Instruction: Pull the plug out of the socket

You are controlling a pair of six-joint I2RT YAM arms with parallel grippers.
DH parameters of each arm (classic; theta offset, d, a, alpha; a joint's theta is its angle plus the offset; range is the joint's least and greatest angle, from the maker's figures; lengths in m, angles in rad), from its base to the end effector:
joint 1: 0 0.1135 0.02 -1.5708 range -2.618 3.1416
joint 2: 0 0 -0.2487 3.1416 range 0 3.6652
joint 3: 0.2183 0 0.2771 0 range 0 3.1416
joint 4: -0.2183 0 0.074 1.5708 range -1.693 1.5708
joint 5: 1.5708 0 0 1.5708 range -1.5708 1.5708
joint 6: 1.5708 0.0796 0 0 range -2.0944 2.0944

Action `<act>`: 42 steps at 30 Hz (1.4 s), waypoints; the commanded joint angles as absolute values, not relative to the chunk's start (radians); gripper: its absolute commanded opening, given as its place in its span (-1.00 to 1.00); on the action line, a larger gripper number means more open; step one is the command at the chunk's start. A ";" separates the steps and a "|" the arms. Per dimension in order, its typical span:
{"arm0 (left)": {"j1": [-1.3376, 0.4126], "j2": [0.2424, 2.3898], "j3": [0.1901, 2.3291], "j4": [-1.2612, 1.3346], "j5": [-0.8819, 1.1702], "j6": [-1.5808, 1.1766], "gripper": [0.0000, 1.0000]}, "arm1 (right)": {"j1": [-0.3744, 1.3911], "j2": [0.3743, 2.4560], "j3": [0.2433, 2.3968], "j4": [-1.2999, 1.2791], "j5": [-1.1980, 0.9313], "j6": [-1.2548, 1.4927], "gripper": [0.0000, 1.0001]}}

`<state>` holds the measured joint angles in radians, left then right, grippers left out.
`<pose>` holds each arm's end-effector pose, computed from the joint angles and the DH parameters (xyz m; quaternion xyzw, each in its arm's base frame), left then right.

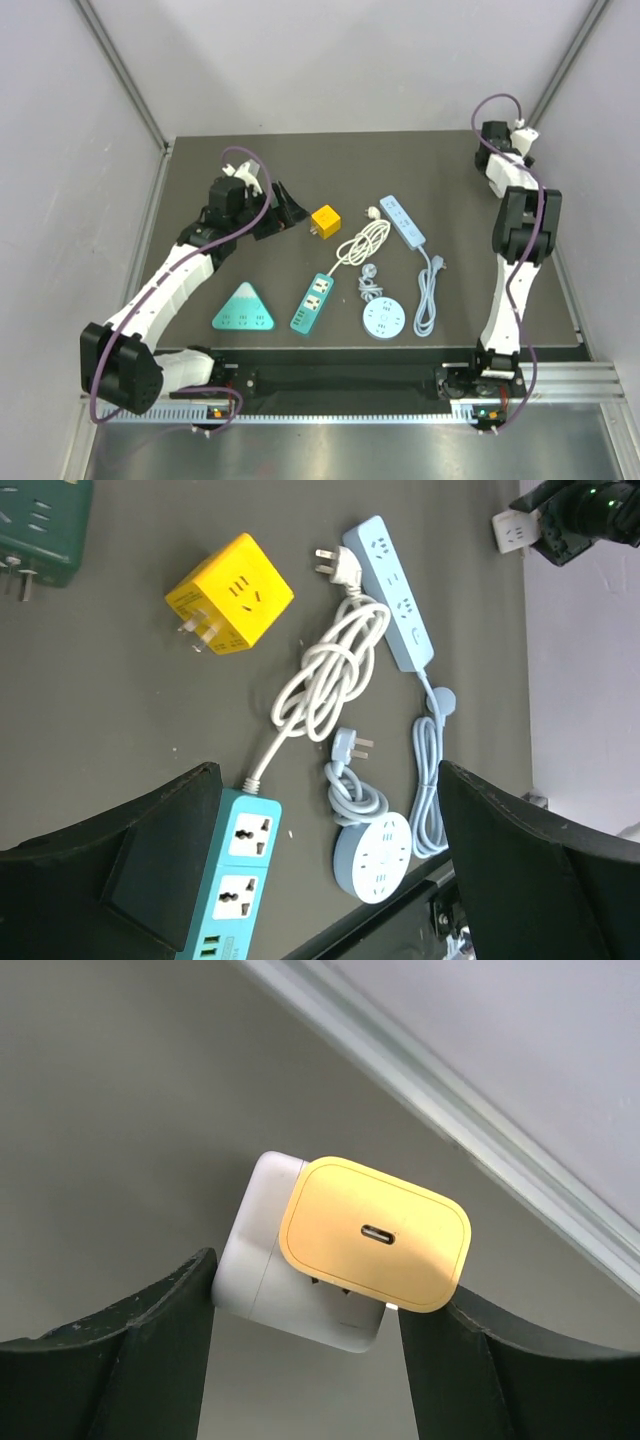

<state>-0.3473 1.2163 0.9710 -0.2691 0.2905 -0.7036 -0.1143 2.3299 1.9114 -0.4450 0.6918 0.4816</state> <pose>0.3133 -0.1377 0.2653 -0.0796 0.8540 -0.3583 0.3687 0.5413 -0.1133 0.1360 0.3713 0.8092 -0.2532 0.3784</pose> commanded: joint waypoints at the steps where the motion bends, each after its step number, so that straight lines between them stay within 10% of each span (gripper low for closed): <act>1: -0.365 1.218 1.040 -0.227 0.317 -0.678 0.85 | -0.114 2.182 1.794 -0.489 0.600 0.460 -0.64; 20: -0.630 1.473 1.226 -0.193 0.373 -0.706 0.75 | 0.156 1.468 0.812 -0.477 0.465 0.597 -0.58; 26: -0.678 1.554 1.290 -0.170 0.403 -0.726 0.75 | 0.201 1.283 0.678 -0.500 0.443 0.614 -0.06; 31: -0.727 1.638 1.364 -0.166 0.414 -0.712 0.85 | 0.206 1.189 0.690 -0.521 0.439 0.569 0.77; 42: -0.798 1.747 1.425 -0.166 0.388 -0.667 0.79 | 0.206 1.025 0.782 -0.664 0.402 0.566 0.98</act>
<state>-0.7757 1.7401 1.3899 -0.2115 0.4015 -0.7055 0.1944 1.1137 0.7204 -0.5999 0.4084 0.5682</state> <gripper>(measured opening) 0.901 0.995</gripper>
